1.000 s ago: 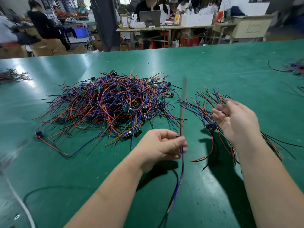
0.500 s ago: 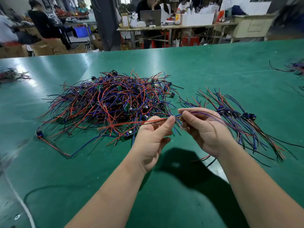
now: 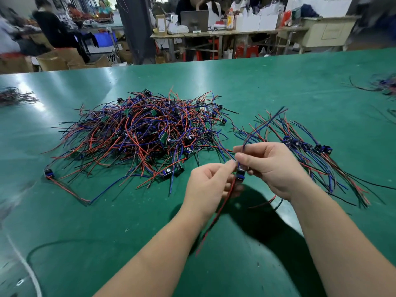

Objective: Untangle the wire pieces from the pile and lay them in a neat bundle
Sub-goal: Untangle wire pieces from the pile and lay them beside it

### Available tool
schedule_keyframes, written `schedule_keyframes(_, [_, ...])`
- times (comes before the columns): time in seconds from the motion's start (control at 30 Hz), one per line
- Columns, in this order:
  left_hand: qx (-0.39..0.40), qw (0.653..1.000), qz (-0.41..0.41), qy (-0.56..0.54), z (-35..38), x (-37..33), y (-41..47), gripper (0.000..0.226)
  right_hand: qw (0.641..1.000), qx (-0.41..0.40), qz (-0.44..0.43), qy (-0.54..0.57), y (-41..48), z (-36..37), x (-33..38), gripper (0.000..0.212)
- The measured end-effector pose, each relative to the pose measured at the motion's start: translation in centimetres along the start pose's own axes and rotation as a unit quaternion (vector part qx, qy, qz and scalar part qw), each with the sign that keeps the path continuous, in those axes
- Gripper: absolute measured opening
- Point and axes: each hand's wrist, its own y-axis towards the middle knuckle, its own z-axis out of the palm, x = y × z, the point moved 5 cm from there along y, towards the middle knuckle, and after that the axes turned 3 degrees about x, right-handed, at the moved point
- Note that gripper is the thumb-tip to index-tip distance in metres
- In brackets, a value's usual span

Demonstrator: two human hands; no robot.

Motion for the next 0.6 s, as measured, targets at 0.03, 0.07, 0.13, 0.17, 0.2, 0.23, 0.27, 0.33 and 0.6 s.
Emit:
schedule_keyframes(0.03, [-0.007,1.000,0.004,0.005,-0.2,0.1,0.1,0.019,1.000,0.001,-0.002,-0.013,0.0,0.3,-0.1,0.014])
schedule_keyframes(0.07, [-0.014,1.000,0.011,0.023,-0.5,0.2,0.1,0.018,1.000,0.004,-0.004,-0.018,-0.1,0.5,-0.2,0.016])
schedule_keyframes(0.13, [-0.020,0.998,0.020,0.061,-0.6,0.3,0.1,0.017,1.000,0.005,-0.005,-0.021,-0.1,0.6,-0.2,0.022])
schedule_keyframes(0.17, [-0.018,0.998,0.017,0.066,-0.6,0.3,0.1,0.016,1.000,0.001,-0.002,-0.018,-0.1,0.5,-0.2,0.022])
schedule_keyframes(0.2, [-0.012,0.998,0.009,0.058,-0.5,0.2,0.1,0.015,1.000,-0.004,0.004,-0.010,-0.1,0.3,-0.2,0.020])
schedule_keyframes(0.23, [-0.002,0.999,0.000,0.047,-0.5,0.2,0.1,0.013,1.000,-0.007,0.013,0.005,0.0,0.1,-0.3,0.016])
schedule_keyframes(0.27, [0.012,0.999,-0.010,0.037,-0.4,0.1,0.2,0.011,0.999,-0.009,0.024,0.026,0.0,-0.1,-0.4,0.013])
schedule_keyframes(0.33, [0.051,0.998,-0.028,0.039,-0.2,-0.1,0.0,0.011,0.996,-0.010,0.046,0.072,0.1,-0.6,-0.5,0.012])
schedule_keyframes(0.6, [0.136,0.981,-0.091,0.104,0.3,0.2,-0.6,0.013,0.993,-0.060,0.065,0.076,0.5,-2.6,-0.6,0.012])
